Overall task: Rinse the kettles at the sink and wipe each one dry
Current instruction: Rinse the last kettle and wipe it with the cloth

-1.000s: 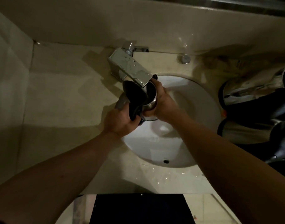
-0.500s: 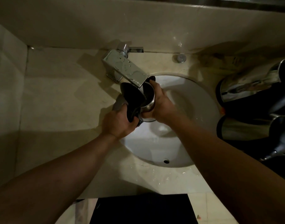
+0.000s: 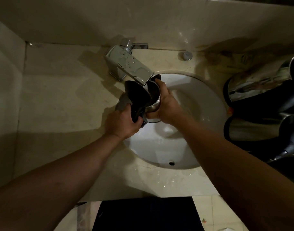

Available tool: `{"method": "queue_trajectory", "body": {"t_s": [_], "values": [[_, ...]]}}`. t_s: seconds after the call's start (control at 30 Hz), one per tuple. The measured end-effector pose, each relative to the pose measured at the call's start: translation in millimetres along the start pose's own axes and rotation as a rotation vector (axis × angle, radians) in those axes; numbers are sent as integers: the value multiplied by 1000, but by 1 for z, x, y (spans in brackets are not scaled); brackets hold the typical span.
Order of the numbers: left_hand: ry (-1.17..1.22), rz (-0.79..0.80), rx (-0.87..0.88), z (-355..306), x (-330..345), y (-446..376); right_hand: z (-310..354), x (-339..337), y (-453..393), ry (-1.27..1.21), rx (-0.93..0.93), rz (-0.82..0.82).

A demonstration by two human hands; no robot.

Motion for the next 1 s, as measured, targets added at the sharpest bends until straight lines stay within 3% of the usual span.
{"method": "queue_trajectory", "body": {"t_s": [1.0], "values": [[-123,-5,47,-1,2,0,-8,8,5,-58,18,-58]]}}
Point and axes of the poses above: each hand's wrist, its own y-axis away from the middle knuckle, its own x-axis out of the palm, z = x × y, the point moved 4 cm from there along -y, towards the middle knuckle, and after that the axes turned 1 degree about z, right-handed, at the moved point
